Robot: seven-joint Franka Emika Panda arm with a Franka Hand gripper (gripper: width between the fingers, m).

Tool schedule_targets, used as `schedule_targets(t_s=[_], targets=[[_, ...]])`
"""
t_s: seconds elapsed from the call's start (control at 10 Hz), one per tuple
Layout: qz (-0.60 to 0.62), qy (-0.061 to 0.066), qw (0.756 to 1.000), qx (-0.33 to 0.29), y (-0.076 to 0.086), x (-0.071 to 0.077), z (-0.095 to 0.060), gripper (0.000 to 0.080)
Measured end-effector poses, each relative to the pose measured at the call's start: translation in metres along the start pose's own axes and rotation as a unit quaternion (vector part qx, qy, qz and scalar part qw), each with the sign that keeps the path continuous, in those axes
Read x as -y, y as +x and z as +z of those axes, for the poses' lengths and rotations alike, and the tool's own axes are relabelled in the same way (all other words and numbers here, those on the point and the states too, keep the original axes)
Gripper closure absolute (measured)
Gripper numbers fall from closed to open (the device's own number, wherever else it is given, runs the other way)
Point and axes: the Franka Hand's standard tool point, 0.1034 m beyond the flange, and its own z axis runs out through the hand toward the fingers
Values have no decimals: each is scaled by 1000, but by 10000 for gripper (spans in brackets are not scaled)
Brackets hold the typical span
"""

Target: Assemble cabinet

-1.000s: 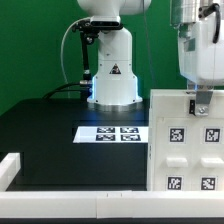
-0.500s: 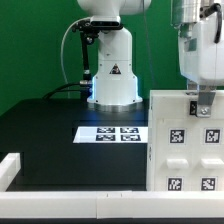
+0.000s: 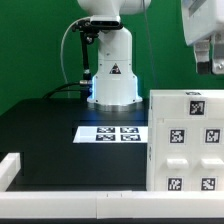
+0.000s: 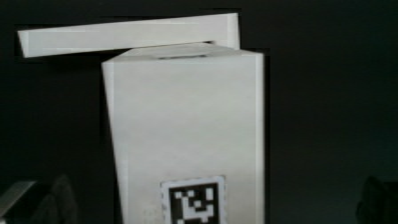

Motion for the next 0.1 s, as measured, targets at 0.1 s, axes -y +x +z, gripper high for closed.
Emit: schedule_targets(t_s=[0.1], targets=[[0,0,1000,0,0,0,0,2]])
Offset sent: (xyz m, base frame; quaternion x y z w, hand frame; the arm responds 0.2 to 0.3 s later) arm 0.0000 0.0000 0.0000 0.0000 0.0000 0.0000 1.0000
